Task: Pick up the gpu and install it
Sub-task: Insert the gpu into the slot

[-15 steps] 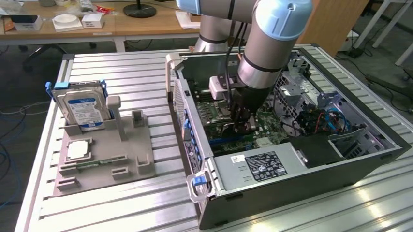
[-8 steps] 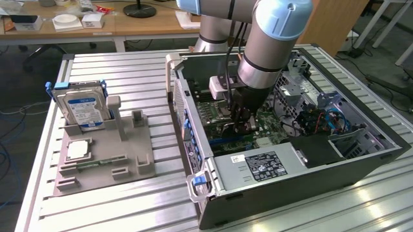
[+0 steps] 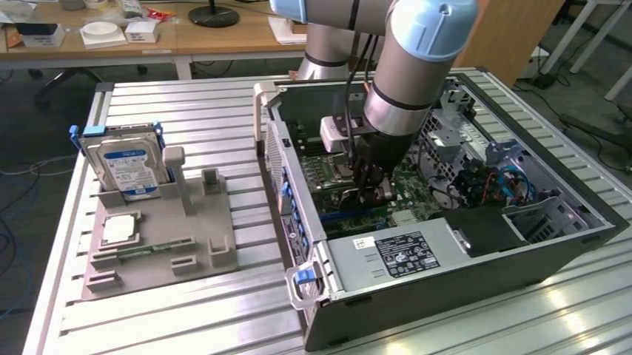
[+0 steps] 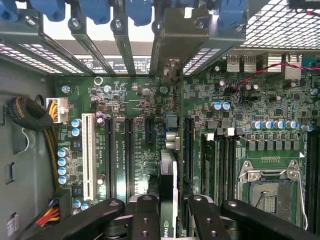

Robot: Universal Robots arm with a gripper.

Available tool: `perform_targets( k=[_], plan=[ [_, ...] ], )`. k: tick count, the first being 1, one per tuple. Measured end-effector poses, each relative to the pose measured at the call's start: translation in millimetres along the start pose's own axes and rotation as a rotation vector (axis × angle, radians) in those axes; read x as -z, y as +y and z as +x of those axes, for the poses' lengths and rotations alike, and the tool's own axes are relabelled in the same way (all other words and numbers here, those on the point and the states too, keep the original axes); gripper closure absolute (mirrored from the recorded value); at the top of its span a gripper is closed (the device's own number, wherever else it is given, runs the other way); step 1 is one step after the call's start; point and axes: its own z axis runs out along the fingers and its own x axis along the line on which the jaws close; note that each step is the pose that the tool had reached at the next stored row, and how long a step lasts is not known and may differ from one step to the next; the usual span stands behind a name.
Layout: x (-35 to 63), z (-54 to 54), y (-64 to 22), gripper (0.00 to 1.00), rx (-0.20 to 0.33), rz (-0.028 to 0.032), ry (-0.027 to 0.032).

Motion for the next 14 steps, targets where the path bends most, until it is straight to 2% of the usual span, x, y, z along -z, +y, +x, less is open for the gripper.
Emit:
perform_targets(
  k=[3, 6, 7, 14],
  plan=[
    [0.1, 0.0, 0.0, 0.73, 0.000, 0.0002, 0.0081],
    [0.0, 0.1, 0.0, 0.73, 0.000, 0.0003, 0.0227],
    [0.0, 0.1, 0.0, 0.73, 0.000, 0.0004, 0.0246],
    [0.0, -0.4, 0.0, 0.73, 0.000, 0.0002, 0.0249]
  ],
)
